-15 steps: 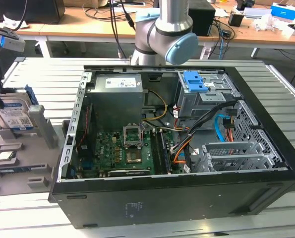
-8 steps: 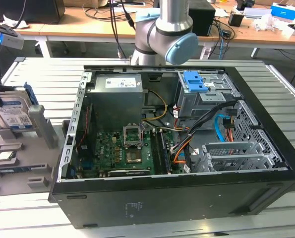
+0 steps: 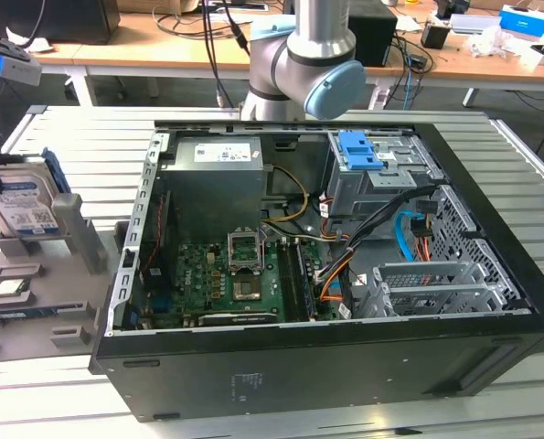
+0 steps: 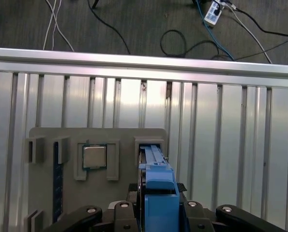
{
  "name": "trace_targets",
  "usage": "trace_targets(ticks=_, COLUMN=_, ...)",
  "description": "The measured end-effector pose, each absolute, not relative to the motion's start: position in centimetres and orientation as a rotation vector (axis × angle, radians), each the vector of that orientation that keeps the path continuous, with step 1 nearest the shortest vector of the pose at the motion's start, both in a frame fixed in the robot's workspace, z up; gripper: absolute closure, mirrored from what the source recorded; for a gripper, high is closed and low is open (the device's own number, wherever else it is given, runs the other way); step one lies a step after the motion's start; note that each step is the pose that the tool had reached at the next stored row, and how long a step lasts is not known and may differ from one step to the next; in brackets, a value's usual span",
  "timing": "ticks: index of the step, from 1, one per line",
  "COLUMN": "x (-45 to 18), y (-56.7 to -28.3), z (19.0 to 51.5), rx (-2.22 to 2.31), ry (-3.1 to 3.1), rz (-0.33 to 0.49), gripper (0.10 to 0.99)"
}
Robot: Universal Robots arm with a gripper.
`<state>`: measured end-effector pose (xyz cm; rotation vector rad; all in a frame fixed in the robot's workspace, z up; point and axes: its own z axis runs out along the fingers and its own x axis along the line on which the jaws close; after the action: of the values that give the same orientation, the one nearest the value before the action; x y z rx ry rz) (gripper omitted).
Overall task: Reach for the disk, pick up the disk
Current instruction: 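Pick up the disk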
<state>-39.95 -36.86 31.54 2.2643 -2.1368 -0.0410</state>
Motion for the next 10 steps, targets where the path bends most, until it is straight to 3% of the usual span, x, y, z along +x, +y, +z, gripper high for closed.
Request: trace_targets(ticks=10, x=-39.9, y=-36.8, z=33.2, rx=2.264, ry=-2.137, rz=-0.041, gripper=0.718)
